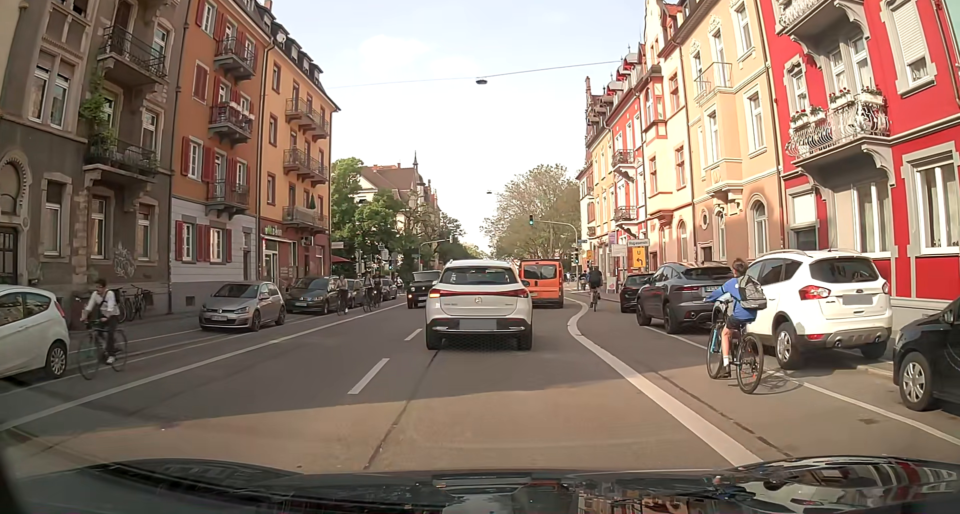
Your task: Follow the waypoints while adhering to traffic rules and regulations
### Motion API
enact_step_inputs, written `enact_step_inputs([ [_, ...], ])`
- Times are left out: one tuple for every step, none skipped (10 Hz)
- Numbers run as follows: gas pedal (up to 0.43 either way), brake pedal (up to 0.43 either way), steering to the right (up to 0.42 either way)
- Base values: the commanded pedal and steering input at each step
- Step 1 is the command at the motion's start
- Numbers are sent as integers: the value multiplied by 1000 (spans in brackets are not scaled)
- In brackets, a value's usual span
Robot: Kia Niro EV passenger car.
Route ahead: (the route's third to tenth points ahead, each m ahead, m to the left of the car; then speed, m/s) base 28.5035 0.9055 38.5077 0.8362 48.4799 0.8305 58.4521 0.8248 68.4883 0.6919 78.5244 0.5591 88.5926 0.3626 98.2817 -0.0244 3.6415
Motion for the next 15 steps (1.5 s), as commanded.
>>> enact_step_inputs([
  [138, 0, 5],
  [98, 0, 5],
  [47, 0, 5],
  [0, 0, 5],
  [0, 0, 5],
  [0, 0, 5],
  [0, 0, 5],
  [0, 0, 5],
  [0, 0, 6],
  [0, 0, 7],
  [0, 0, 7],
  [0, 0, 7],
  [0, 0, 8],
  [0, 18, 9],
  [0, 67, 11],
])
